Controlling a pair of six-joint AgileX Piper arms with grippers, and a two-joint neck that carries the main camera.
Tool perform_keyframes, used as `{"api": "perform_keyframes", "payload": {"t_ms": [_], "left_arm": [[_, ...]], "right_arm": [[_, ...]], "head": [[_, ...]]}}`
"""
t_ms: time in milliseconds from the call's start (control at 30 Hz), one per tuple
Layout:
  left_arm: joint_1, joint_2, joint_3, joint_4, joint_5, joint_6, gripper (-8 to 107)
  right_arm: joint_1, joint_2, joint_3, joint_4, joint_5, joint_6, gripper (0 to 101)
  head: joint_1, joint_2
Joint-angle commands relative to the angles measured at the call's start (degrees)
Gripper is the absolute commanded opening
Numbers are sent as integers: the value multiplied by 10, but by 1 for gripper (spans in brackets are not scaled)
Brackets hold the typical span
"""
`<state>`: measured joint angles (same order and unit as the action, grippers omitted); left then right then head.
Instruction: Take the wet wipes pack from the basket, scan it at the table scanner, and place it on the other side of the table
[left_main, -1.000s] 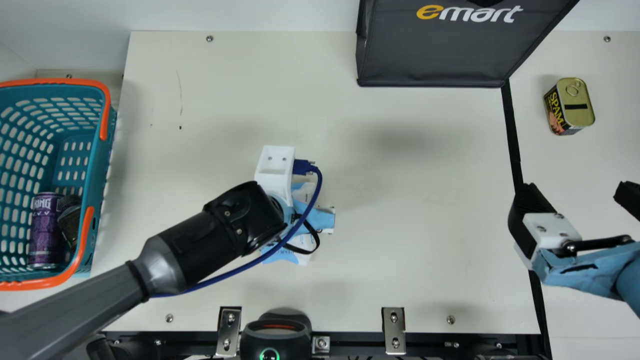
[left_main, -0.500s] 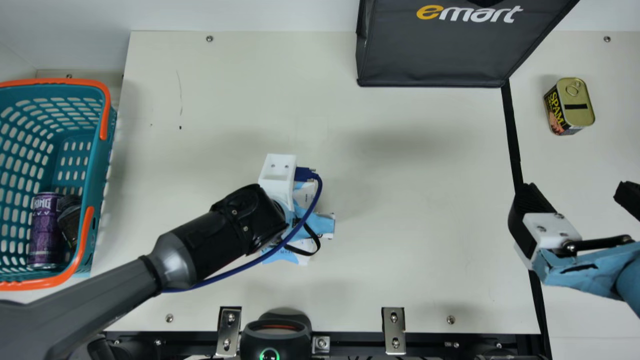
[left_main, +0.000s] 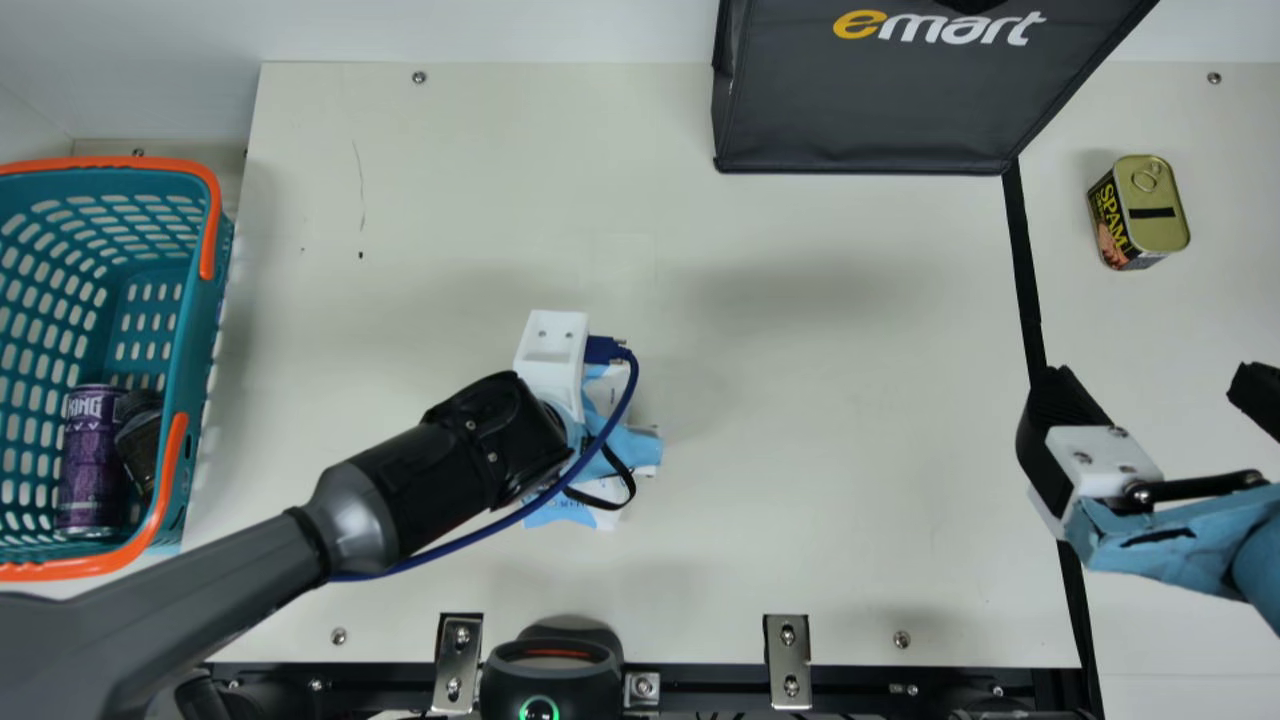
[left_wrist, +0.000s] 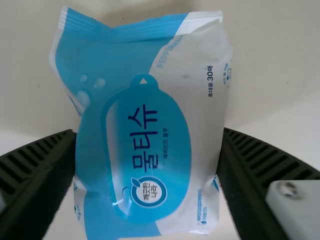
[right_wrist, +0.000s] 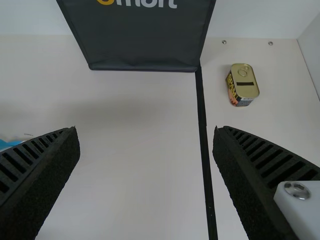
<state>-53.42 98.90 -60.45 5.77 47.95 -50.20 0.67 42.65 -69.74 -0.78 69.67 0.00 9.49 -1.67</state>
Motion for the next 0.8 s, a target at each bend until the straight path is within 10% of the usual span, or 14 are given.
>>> {"api": "perform_keyframes", "payload": {"t_ms": [0, 300, 767], "left_arm": [[-1, 1, 2, 3, -3, -1, 50], [-5, -4, 8, 18, -13, -6, -8], [-21, -36, 37, 98, -50, -58, -8]], "right_arm": [[0, 0, 0, 0, 0, 0, 95], [0, 0, 0, 0, 0, 0, 95], [0, 0, 0, 0, 0, 0, 95]], "head": [[-16, 1], [-16, 1], [-16, 1]]}}
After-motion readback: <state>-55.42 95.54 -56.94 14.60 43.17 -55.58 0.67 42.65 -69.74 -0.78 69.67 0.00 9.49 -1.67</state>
